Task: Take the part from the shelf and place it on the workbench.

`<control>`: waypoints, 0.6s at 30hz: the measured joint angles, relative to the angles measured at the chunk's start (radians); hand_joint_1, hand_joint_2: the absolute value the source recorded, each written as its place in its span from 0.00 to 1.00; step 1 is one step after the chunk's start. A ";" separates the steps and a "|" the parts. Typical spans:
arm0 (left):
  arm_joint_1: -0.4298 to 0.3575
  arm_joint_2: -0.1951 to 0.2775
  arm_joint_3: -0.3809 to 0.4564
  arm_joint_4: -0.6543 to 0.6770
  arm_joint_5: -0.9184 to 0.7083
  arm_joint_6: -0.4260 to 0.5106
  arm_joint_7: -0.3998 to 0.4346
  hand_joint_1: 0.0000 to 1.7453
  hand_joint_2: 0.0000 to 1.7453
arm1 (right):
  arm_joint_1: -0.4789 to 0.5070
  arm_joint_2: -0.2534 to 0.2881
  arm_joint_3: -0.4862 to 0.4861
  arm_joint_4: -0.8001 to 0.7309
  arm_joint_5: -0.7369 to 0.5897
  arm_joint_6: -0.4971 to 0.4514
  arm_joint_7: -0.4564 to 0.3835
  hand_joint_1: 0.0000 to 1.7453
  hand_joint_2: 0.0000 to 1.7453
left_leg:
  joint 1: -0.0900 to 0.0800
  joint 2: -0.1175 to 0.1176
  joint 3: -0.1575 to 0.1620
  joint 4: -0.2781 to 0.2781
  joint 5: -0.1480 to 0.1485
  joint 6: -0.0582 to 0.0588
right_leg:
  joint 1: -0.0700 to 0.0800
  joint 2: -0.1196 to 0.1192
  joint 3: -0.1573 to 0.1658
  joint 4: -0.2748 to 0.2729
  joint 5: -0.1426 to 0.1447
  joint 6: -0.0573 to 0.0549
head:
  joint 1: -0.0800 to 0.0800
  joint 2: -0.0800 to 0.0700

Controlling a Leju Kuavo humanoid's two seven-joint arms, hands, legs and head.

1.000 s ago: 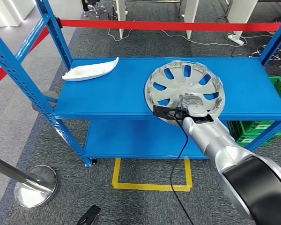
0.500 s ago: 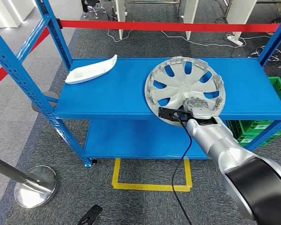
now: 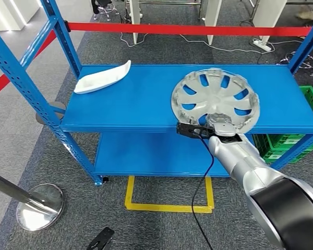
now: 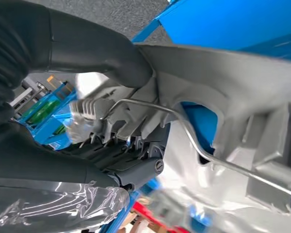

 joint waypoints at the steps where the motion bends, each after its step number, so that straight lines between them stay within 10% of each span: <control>1: 0.000 0.000 0.000 0.000 0.000 0.000 0.000 0.00 0.00 | 0.000 0.000 0.000 0.000 0.000 0.000 0.000 1.00 1.00 | 0.000 0.000 0.000 0.000 0.000 0.000 | 0.000 0.000 0.000 0.000 0.000 0.000 | 0.000 0.000; 18: 0.000 0.000 0.000 0.000 0.002 0.002 0.002 0.00 0.00 | 0.005 -0.001 -0.020 0.000 0.018 -0.029 -0.020 1.00 1.00 | 0.000 0.000 -0.001 0.000 0.000 0.000 | 0.000 0.000 0.000 0.000 0.000 0.000 | 0.000 0.000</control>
